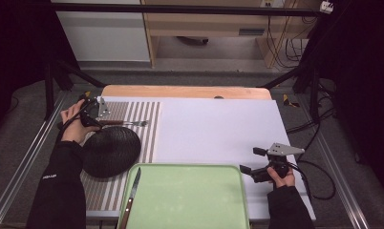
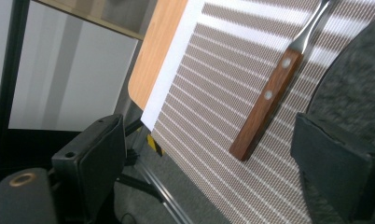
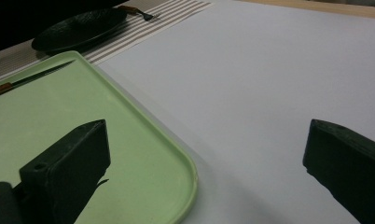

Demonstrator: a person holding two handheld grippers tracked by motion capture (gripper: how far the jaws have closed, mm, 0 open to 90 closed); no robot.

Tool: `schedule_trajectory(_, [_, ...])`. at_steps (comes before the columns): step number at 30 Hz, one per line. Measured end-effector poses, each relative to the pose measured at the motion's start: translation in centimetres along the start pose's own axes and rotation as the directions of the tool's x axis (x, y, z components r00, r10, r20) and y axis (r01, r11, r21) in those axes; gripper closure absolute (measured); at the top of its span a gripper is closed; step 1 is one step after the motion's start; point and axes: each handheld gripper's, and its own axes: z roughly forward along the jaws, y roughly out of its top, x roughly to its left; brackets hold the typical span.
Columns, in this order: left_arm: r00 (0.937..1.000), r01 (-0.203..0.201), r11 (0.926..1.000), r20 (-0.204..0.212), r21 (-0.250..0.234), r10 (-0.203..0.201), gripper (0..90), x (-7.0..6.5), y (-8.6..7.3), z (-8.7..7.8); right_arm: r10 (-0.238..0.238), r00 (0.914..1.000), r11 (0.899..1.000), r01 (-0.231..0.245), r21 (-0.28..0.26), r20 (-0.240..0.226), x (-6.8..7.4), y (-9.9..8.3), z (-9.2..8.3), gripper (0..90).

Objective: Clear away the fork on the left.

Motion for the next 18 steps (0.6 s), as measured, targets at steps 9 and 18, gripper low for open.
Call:
schedule_trajectory(9, [0.9937, -0.112, 0.9932, 0.008, 0.032, 0.111, 17.7, -0.2, -0.6, 1.3, -0.001, 1.0000, 1.000, 0.001, 0.000, -0.001, 0.0, 0.0, 0.0, 0.9])
schedule_trajectory(18, [0.9838, -0.179, 0.9811, 0.009, 0.072, 0.179, 23.7, -0.7, -1.3, 2.7, 0.001, 1.0000, 1.000, -0.001, 0.000, 0.001, 0.0, 0.0, 0.0, 0.9])
